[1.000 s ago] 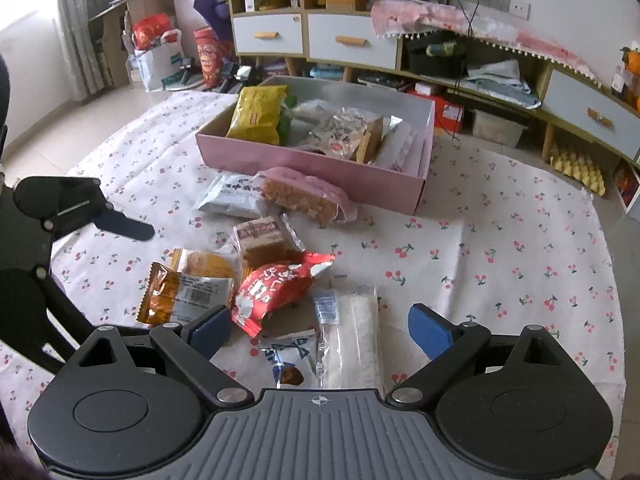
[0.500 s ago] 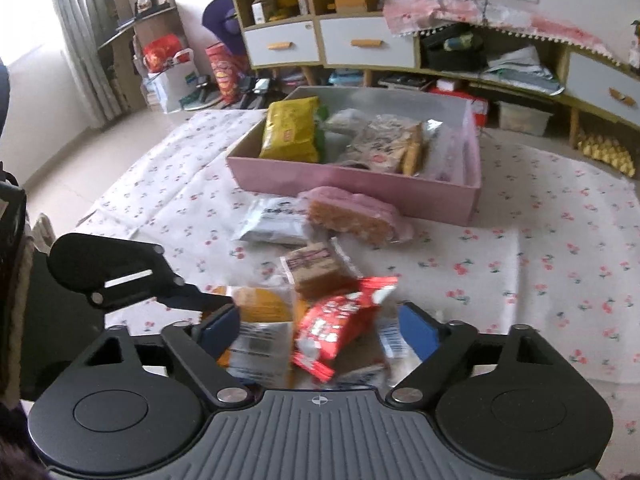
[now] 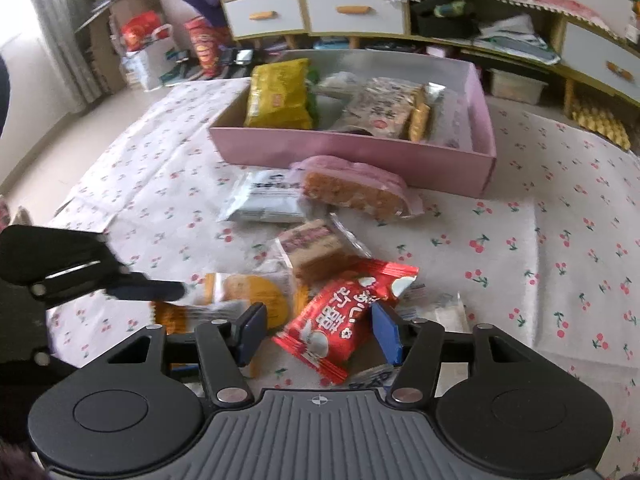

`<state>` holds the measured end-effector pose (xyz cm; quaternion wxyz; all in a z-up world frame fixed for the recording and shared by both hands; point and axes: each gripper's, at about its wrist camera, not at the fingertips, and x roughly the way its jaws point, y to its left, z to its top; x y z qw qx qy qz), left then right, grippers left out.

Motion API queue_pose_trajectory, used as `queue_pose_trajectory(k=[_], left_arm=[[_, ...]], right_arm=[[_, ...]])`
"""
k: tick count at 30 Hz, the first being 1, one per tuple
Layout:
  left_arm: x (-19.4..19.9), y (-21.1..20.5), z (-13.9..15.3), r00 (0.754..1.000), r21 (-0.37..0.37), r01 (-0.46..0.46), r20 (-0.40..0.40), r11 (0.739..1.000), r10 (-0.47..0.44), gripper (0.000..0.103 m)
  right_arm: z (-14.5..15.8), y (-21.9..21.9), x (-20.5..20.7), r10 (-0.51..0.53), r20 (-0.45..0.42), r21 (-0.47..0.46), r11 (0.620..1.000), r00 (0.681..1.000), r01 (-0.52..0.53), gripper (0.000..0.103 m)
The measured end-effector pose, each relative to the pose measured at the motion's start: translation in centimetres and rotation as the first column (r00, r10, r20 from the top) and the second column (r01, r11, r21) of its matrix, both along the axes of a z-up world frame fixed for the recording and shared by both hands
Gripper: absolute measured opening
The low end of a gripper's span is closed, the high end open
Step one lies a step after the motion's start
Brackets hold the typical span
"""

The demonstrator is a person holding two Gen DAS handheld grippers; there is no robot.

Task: Organize snacks
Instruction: 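Grasp the orange-labelled packet with the left tool while the right tool grasps the red packet, then lift and carry the orange packet and red packet over the pink box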

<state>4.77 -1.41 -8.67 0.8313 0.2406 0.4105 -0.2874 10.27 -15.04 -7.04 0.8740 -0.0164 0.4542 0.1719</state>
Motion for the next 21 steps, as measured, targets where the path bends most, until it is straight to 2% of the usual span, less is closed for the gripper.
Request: queue_pose_trajectory(k=[5, 11, 21], left_arm=[[0.6, 0.3, 0.0, 0.997, -0.008, -0.073, -0.039, 0.997, 0.072, 0.052], [0.2, -0.3, -0.3, 0.999, -0.007, -0.046, -0.016, 0.999, 0.046, 0.053], [0.3, -0.1, 0.2, 0.995, -0.011, -0.083, -0.054, 0.996, 0.082, 0.049]], right_arm=[[-0.8, 0.0, 0.5, -0.03, -0.018, -0.023, 0.999, 0.999, 0.03, 0.057], [-1.4, 0.5, 0.7, -0.047, -0.014, -0.052, 0.998, 0.999, 0.046, 0.055], [-0.6, -0.6, 1.1, -0.095, -0.029, -0.008, 0.995, 0.995, 0.094, 0.04]])
